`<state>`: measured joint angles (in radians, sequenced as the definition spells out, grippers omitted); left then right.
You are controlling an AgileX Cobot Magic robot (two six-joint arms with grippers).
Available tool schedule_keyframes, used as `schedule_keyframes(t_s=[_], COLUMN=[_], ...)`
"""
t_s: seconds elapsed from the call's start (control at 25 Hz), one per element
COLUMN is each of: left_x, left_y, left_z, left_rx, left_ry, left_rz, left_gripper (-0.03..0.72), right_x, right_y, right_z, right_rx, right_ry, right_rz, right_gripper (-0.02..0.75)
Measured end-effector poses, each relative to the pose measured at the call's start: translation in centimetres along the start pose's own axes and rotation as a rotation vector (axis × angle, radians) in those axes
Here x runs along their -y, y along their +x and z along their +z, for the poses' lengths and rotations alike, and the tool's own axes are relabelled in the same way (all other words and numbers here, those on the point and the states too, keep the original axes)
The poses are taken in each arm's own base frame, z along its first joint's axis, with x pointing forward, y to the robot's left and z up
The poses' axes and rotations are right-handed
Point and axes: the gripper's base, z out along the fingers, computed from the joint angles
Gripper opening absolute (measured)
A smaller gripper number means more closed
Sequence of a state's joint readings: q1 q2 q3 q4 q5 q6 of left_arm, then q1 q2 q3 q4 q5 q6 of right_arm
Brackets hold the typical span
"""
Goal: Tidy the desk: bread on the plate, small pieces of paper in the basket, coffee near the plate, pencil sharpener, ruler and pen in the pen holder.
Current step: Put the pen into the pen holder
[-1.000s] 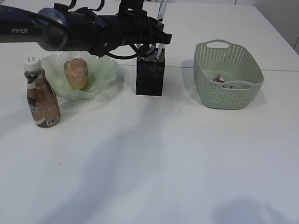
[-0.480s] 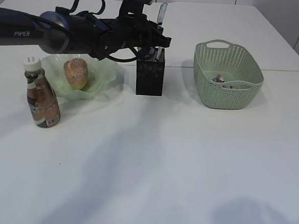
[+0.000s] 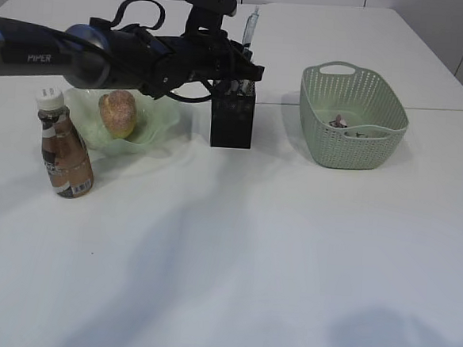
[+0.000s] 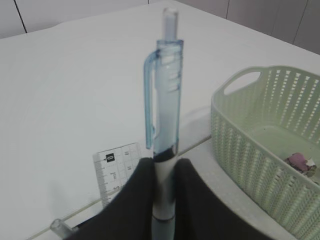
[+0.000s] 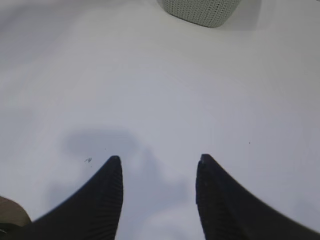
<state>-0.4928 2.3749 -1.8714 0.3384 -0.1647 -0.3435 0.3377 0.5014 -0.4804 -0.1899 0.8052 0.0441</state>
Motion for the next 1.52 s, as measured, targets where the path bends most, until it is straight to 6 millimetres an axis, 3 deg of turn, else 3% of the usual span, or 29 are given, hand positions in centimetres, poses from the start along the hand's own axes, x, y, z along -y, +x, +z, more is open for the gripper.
schedule_keyframes(t_s=[0.48, 0.8, 0.92, 1.16, 1.52], left_x=[0.0, 0.0, 0.0, -0.1, -1.3], left_y=[0.2, 0.2, 0.2, -0.1, -3.5], left_z=[0.1, 0.1, 0.1, -0.2, -2.1], left_rx=[-0.011, -0.011, -0.011, -0.04, -0.035], left_ry=[-0.003, -0.003, -0.003, -0.017, -0.06], left_rz=[0.0, 0.0, 0.0, 0.007, 0.049], left_gripper=[0.093, 0.357, 0.407, 0.422, 0.422], right_x=[0.0, 0.0, 0.0, 0.0, 0.0], right_y=[0.0, 0.0, 0.0, 0.0, 0.0], right_z=[0.0, 0.0, 0.0, 0.0, 0.0], right_rx=[0.002, 0.002, 0.002, 0.002, 0.0], right_ry=[0.0, 0.0, 0.0, 0.0, 0.0], right_rz=[0.0, 0.0, 0.0, 0.0, 0.0], right_gripper=[0.386, 0.386, 0.386, 0.386, 0.386])
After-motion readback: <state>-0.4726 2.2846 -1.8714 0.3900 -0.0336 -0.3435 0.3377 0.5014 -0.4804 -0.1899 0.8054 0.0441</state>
